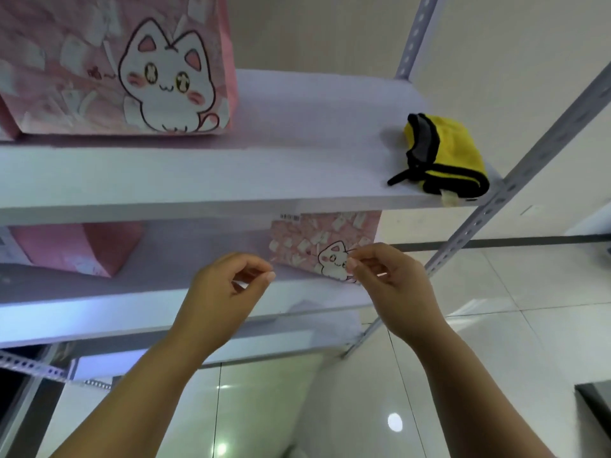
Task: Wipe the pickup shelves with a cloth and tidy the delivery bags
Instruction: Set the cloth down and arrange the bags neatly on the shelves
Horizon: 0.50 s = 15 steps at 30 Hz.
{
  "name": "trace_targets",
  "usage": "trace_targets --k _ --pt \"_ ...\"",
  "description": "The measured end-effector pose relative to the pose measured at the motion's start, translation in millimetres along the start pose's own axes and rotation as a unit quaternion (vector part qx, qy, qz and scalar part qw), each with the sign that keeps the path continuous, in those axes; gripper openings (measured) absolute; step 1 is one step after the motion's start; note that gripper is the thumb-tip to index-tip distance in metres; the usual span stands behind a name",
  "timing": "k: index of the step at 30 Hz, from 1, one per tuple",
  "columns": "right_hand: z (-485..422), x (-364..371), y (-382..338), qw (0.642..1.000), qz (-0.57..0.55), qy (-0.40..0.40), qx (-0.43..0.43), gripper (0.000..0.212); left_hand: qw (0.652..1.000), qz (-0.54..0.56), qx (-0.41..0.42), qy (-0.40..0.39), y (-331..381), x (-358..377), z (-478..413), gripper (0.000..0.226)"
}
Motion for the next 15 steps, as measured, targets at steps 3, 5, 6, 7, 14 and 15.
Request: trace_targets --k 3,5,6,7,14,15 --pt "5.1 18.0 17.7 0.999 0.032 -0.014 0.007 0.013 1.000 -0.009 -0.028 0.004 -28.0 2.2 6.0 0.011" --pt "3.8 29.9 32.1 0.998 0.054 -0.021 0.016 0.016 0.999 -0.015 -0.044 0.012 -46.9 4.4 7.9 0.011" --pt "2.1 35.9 40.7 0.998 0.062 -0.022 0.022 0.017 0.998 -0.020 -0.051 0.013 -56.3 6.6 7.4 0.011" --pt "1.1 42.2 49.9 0.997 0.066 -0.024 0.030 0.018 0.998 -0.024 -0.059 0.012 -66.2 9.6 7.5 0.010" --pt "-11.7 73.4 104.4 0.995 0.084 0.005 0.058 0.006 0.997 -0.031 -0.065 -0.002 -118.2 35.3 -13.6 0.011" --pt "-14.9 75.1 112.9 0.994 0.090 0.019 0.065 0.003 0.998 -0.030 -0.063 -0.004 -125.3 39.4 -18.5 0.011"
Point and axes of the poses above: each hand's wrist, its own z-axis away from the middle knuckle, its own x-axis out of the palm, y = z × x, the point moved 9 cm from there along -z, towards the middle knuckle, and after that the axes turned 14 degrees about z, right-handed, at the moved point
